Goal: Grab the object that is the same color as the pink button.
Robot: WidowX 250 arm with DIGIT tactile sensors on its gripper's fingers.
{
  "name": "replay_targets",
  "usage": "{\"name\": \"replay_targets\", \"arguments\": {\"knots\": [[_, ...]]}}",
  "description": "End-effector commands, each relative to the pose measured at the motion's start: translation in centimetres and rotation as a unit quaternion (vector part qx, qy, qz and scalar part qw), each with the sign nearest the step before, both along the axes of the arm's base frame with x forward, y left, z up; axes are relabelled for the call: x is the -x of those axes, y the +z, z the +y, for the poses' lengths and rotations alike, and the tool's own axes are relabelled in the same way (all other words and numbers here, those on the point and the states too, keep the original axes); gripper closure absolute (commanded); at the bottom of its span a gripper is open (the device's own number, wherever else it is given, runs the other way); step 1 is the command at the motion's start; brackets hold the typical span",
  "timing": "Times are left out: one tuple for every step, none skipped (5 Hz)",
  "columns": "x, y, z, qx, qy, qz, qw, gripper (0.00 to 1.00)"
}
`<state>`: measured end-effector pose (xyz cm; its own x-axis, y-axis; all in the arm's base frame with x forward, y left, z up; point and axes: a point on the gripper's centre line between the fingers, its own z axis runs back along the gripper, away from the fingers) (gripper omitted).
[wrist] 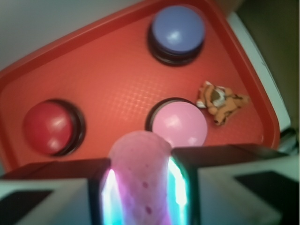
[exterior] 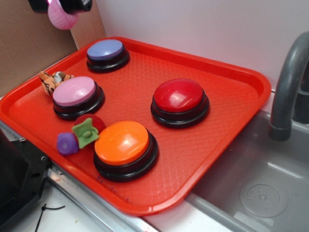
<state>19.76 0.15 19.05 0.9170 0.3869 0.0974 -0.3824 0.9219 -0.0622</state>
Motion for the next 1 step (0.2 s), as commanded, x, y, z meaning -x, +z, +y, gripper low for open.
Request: {"name": "replay_targets", "arguments": {"knots": [[-0.86, 1.51, 1.06, -0.021, 0.010, -0.036, 0.999, 1.00]]}}
